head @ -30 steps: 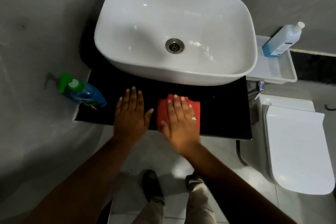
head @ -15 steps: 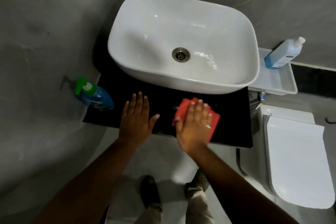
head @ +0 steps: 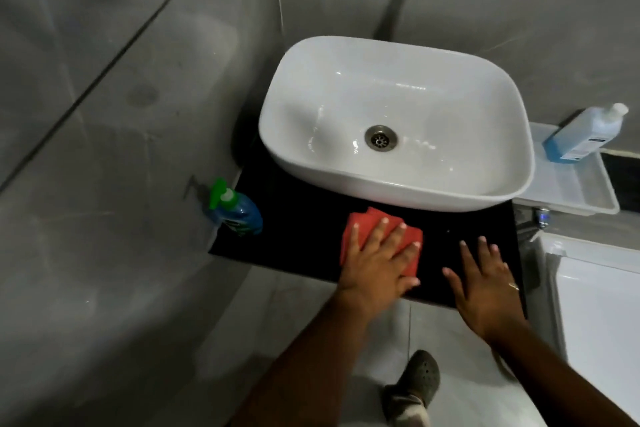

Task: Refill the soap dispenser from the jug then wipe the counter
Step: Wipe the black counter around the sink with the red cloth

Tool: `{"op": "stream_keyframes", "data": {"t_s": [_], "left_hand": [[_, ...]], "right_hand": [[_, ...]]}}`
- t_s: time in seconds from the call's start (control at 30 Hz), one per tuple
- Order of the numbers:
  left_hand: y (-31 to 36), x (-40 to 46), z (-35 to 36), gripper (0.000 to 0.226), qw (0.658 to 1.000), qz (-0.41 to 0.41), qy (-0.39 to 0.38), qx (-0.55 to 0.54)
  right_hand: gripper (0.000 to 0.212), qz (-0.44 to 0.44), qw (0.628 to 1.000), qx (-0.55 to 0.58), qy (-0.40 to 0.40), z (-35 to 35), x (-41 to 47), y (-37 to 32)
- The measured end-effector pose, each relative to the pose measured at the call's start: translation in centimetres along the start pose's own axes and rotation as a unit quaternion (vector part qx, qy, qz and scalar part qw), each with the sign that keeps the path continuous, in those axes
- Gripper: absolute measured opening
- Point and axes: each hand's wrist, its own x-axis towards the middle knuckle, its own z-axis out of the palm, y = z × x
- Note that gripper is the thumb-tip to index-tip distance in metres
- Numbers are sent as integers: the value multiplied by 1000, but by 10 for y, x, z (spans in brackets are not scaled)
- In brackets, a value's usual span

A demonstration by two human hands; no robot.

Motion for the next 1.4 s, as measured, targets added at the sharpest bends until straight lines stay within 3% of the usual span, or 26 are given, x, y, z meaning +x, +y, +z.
{"op": "stream_keyframes", "data": {"t_s": [0.17,0.33,0.4,0.53,0.63,0.77,0.87,0.97,1.1,1.2,1.27,1.4], "left_hand": [[-70,-11,-13,71,980,-196,22,-2],[-72,-6,-15,88,954,-297,27,-40],[-50,-6,-12,83,959,-279,32,-47],[-2,-21,-1,76,992,-107,47,-44],[-32,-29,3,74,998,-39,43,-7],[-82,-24,-10,80,979,-203,24,10],[-75,-29,-15,81,964,-266,21,-11],[-43,-51,-8,76,963,-265,40,-11],[7,-55,-4,70,988,-154,9,-21],[-26,-55,-5,70,997,-74,-2,0],[-64,-57,-9,72,994,-104,0,15],[-86,-22,-18,73,960,-279,-8,-17]], "right_hand": [[75,28,999,-25,-19,5,-1,-8],[89,27,998,-39,-30,5,-1,-7],[94,26,998,-39,-31,7,-4,-8],[85,34,999,-28,-19,9,-6,-10],[77,33,999,-36,-18,9,-5,-10],[74,37,998,-44,-26,12,-4,-6],[72,35,998,-48,-24,14,-3,-3],[70,29,999,-41,-19,16,-2,-3],[74,28,999,-37,1,16,-4,-6],[73,28,999,-38,5,16,-4,-6],[72,30,999,-35,5,16,-4,-6],[73,30,999,-33,3,17,-5,-7]]}}
